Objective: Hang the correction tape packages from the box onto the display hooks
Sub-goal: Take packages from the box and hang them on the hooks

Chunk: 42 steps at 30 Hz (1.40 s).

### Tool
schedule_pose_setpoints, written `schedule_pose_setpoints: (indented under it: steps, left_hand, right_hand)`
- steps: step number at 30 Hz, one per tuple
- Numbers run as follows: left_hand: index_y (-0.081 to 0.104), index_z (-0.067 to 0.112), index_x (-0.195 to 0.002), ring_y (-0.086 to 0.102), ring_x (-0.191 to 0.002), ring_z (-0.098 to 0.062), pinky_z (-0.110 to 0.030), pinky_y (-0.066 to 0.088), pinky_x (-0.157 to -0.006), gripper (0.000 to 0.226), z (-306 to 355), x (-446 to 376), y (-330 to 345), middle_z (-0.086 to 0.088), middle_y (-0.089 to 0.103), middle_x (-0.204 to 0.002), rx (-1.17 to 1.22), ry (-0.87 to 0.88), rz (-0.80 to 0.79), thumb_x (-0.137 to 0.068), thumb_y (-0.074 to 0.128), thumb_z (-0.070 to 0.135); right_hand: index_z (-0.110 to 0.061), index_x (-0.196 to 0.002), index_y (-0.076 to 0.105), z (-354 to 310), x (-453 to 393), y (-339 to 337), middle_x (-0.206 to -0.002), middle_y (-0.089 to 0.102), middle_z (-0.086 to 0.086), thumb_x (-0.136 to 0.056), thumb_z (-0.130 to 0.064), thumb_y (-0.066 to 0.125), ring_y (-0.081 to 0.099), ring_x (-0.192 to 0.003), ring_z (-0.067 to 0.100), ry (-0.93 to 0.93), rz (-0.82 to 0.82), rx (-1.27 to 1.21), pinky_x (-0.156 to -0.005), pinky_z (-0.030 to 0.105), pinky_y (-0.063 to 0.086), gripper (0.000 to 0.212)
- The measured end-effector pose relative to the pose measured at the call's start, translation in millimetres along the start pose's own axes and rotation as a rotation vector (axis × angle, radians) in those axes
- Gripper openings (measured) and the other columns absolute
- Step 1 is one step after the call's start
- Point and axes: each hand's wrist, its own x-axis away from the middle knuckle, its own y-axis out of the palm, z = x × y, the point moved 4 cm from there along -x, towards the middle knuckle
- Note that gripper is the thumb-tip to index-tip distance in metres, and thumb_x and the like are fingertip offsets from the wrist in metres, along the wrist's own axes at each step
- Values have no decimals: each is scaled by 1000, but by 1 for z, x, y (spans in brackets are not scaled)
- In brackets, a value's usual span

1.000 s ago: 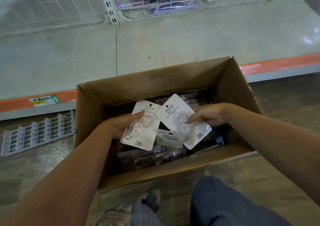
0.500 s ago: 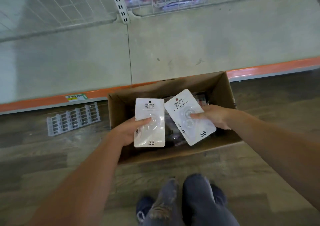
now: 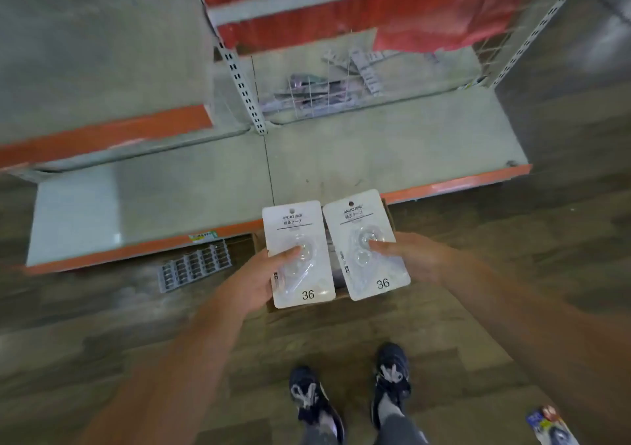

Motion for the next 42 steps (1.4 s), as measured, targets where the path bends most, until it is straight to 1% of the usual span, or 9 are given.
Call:
schedule_pose_setpoints:
  steps: [5,10,15,20,23,28,31,36,42]
  left_hand:
    - [56,9,-128,62,-113,-34,-48,48,-95,62,57,92,43,-14,64,-124,-54,91,-57,-72,76,24]
    - [58,4,-125,61,-111,-37,-50,46,-99,87,132,165,72,-17,65,-120,-106,245,-59,-50,93,31]
    - [61,3,-120,70,-94,-28,-35,58,-73,50,217,225,99,-14,70,-111,-130,415,-92,-72,69,15]
    - [63,9,-118,63,-109,-33,-51,46,-99,46,296,265,123,-12,69,-115,-179,586,-54,-73,72,19]
    - [63,10,-119,61,-113,-30,-49,41,-106,51,334,276,140,-9,69,-117,-224,673,-72,-70,72,23]
    - [64,9,-113,65,-104,-31,-47,46,-98,27,377,270,174,-11,71,-109,-213,724,-98,-86,62,10]
    - [64,10,-113,65,-104,-31,-47,47,-97,29,404,262,198,-11,71,-109,-193,771,-90,-85,64,11]
    - [61,8,-116,63,-107,-34,-47,49,-93,31,447,245,236,-15,68,-116,-156,840,-106,-85,61,11]
    - [60,6,-121,62,-110,-35,-48,48,-95,46,481,227,261,-16,66,-118,-126,878,-84,-76,65,18]
  right_hand:
    - [-1,-118,62,-54,96,31,-113,69,15,-73,-26,78,65,-105,33,-104,16,37,-98,49,47,54]
    - [-2,-116,63,-134,182,56,-112,69,15,-63,-35,86,66,-104,34,-284,1,160,-95,48,50,66]
    - [-3,-118,61,-210,252,71,-112,70,8,-80,-20,68,67,-104,25,-509,82,195,-92,35,52,42]
    - [-5,-116,63,-272,307,82,-110,71,8,-84,-17,64,67,-100,22,-710,158,164,-83,29,54,34]
    - [-9,-107,65,-300,330,82,-99,73,0,-86,-18,64,68,-90,10,-795,205,164,-70,18,51,23]
    - [-12,-111,65,-355,354,61,-110,70,10,-69,-34,71,63,-107,33,-913,256,78,-96,52,47,48]
    - [-9,-117,62,-393,366,47,-113,69,10,-69,-40,69,65,-105,29,-988,299,73,-90,46,52,57]
    - [-11,-113,62,-460,378,25,-110,71,7,-58,-55,75,66,-105,28,-1121,283,122,-96,51,49,72]
    - [-15,-117,63,-521,381,8,-109,71,0,-62,-57,75,66,-104,21,-1182,236,218,-98,46,48,70]
